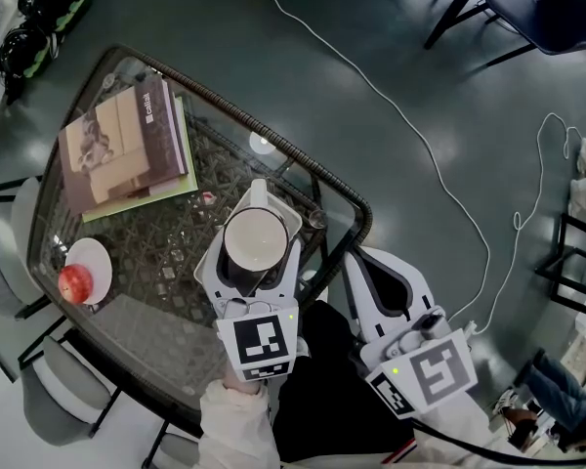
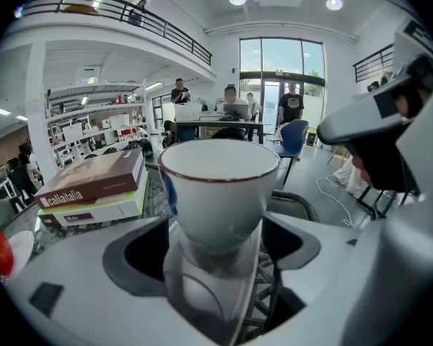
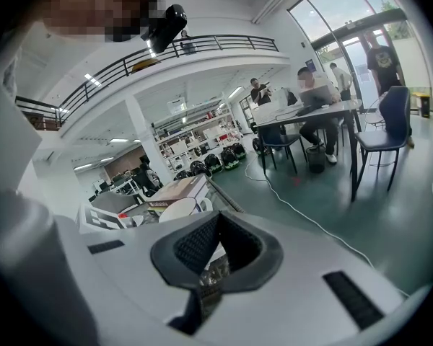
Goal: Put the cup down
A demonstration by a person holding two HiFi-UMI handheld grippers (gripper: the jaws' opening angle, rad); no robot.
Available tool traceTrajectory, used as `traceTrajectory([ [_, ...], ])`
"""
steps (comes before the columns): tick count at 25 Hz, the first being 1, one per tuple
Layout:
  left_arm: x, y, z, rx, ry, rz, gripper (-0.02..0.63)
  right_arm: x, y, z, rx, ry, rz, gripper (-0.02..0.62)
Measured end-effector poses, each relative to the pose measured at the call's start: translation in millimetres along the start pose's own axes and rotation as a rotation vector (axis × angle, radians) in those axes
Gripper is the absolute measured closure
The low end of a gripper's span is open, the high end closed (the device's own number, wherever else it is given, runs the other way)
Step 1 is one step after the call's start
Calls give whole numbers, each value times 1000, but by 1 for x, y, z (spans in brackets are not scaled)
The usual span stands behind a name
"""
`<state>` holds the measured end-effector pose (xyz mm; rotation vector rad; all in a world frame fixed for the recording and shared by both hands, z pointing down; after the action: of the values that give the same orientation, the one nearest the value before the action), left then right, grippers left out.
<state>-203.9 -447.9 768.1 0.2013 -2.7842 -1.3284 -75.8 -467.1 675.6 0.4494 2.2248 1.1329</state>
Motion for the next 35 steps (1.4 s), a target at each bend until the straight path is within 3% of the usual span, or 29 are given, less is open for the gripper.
traceTrajectory([
  [9,5,2,22,16,-10,3,212,10,-4,16,-14,1,12,589],
  [22,14,-32,98,-62,-20,42,215,48,-36,69,-93,-16,24,589],
  [35,17,-55,247,-139,-5,2,380,133,-52,189,-173,-59,-5,591],
])
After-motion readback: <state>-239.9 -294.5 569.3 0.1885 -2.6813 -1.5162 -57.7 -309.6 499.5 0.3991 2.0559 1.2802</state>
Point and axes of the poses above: the fingertips, and each gripper's own axes: z backward along the fingers, x to its left, y out of its underside, the point moved 2 cm from there along z, backward along the fingers, and after that the axes turned 1 degree about -z, right-handed, at the moved point
